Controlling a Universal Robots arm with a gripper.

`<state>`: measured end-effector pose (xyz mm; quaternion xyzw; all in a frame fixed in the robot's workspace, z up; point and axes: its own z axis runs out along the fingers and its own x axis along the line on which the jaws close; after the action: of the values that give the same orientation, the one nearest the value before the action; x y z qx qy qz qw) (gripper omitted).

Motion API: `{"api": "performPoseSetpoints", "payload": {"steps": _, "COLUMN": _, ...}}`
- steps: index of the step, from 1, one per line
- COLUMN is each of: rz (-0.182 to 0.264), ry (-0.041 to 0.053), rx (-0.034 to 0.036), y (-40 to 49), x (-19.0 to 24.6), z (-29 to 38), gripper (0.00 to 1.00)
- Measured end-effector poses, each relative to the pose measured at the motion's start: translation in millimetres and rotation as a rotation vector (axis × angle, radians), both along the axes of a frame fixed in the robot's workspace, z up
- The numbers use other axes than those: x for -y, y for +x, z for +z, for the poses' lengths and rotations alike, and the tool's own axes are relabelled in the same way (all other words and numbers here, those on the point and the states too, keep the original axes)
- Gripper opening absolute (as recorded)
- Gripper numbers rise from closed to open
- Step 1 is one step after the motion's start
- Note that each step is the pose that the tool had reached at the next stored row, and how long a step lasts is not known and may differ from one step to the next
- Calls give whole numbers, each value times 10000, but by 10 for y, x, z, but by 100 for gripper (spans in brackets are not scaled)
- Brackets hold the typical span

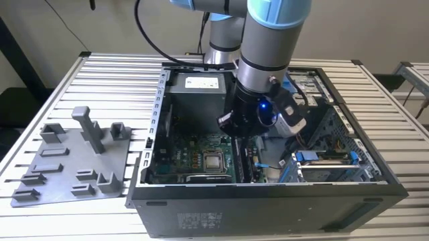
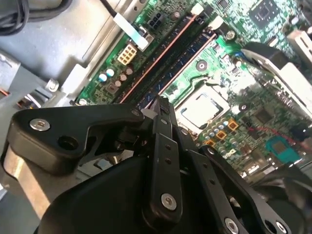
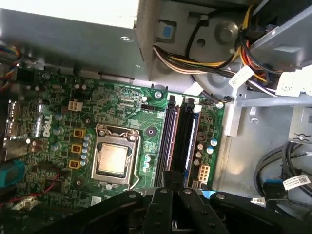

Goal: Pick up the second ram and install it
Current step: 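Press down the second ram until it locks into place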

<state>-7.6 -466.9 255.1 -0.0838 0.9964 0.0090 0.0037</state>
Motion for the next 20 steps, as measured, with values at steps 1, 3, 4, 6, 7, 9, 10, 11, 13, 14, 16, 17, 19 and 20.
{"api": "performPoseSetpoints", "payload": {"steps": 1, "rz": 185, "ry": 1, "rx": 1, "y": 0, "x": 0, "z": 0, "gripper": 11}}
{"api": "performPoseSetpoints", "payload": {"steps": 3, "rz": 542, "ry": 0, "rx": 6, "y": 1, "x": 0, "z": 0, "gripper": 11}}
{"api": "performPoseSetpoints", "payload": {"steps": 4, "rz": 737, "ry": 0, "rx": 11, "y": 1, "x": 0, "z": 0, "gripper": 11}}
{"api": "performPoseSetpoints", "payload": {"steps": 6, "rz": 1087, "ry": 0, "rx": 23, "y": 1, "x": 0, "z": 0, "gripper": 11}}
{"api": "performPoseSetpoints", "payload": {"steps": 7, "rz": 1283, "ry": 0, "rx": 32, "y": 1, "x": 0, "z": 0, "gripper": 11}}
{"api": "performPoseSetpoints", "payload": {"steps": 9, "rz": 1640, "ry": -1, "rx": 47, "y": 1, "x": 0, "z": 0, "gripper": 11}}
{"api": "performPoseSetpoints", "payload": {"steps": 10, "rz": 1821, "ry": 0, "rx": 51, "y": 1, "x": 0, "z": 0, "gripper": 11}}
{"api": "performPoseSetpoints", "payload": {"steps": 11, "rz": 2000, "ry": 0, "rx": 53, "y": 1, "x": 0, "z": 0, "gripper": 11}}
{"api": "performPoseSetpoints", "payload": {"steps": 13, "rz": 2364, "ry": 0, "rx": 55, "y": 0, "x": 0, "z": 0, "gripper": 11}}
{"api": "performPoseSetpoints", "payload": {"steps": 14, "rz": 2549, "ry": 0, "rx": 57, "y": 0, "x": 0, "z": 0, "gripper": 11}}
{"api": "performPoseSetpoints", "payload": {"steps": 16, "rz": 2904, "ry": 1, "rx": 63, "y": 0, "x": 0, "z": -1, "gripper": 11}}
{"api": "performPoseSetpoints", "payload": {"steps": 17, "rz": 3087, "ry": 1, "rx": 67, "y": 1, "x": 0, "z": -1, "gripper": 11}}
{"api": "performPoseSetpoints", "payload": {"steps": 19, "rz": 3451, "ry": 1, "rx": 73, "y": 1, "x": 0, "z": -1, "gripper": 11}}
{"api": "performPoseSetpoints", "payload": {"steps": 20, "rz": 3635, "ry": 2, "rx": 75, "y": 1, "x": 0, "z": -2, "gripper": 11}}
